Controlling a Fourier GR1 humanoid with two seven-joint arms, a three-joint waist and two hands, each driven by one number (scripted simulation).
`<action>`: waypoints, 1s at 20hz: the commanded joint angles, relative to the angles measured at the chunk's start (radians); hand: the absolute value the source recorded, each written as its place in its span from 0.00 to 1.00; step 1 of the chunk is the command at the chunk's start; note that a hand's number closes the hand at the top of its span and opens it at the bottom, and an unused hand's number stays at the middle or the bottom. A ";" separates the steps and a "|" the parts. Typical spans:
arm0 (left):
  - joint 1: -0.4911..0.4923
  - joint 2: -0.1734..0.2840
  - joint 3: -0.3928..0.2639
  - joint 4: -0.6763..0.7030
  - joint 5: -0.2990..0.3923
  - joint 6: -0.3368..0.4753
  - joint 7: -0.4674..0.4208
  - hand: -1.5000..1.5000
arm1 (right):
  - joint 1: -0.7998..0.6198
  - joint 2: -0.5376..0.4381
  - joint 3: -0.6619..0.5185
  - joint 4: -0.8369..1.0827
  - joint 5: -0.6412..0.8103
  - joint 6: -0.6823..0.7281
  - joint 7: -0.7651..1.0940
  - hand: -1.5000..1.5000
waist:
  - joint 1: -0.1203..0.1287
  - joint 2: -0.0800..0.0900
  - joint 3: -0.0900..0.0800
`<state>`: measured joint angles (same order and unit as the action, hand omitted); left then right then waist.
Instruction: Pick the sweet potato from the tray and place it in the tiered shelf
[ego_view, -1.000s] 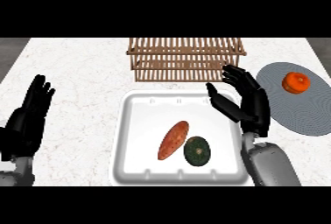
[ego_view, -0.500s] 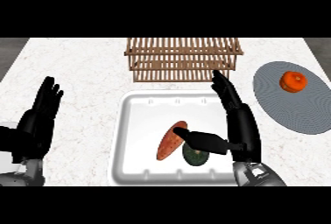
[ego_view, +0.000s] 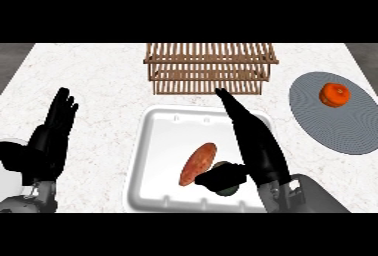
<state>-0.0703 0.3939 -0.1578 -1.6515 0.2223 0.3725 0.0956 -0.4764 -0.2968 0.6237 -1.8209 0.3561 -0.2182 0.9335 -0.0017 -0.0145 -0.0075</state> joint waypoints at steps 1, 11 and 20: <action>0.026 -0.008 -0.007 -0.008 0.001 -0.011 -0.015 0.50 | -0.149 -0.010 0.047 0.026 0.071 0.161 0.286 0.00 | 0.014 0.002 0.001; 0.004 -0.012 0.011 0.019 -0.010 -0.024 -0.035 0.50 | -0.291 0.226 0.130 0.283 0.162 0.281 0.510 0.00 | 0.012 0.010 0.004; -0.030 -0.002 0.046 0.021 0.005 -0.023 0.023 0.50 | -0.257 0.250 0.119 0.388 0.198 0.391 0.553 0.00 | -0.014 0.006 0.005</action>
<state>-0.0792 0.3808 -0.1350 -1.6438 0.2185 0.3574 0.1021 -0.7217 -0.0802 0.7489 -1.4594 0.5336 0.0693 1.2421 -0.0052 -0.0077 -0.0030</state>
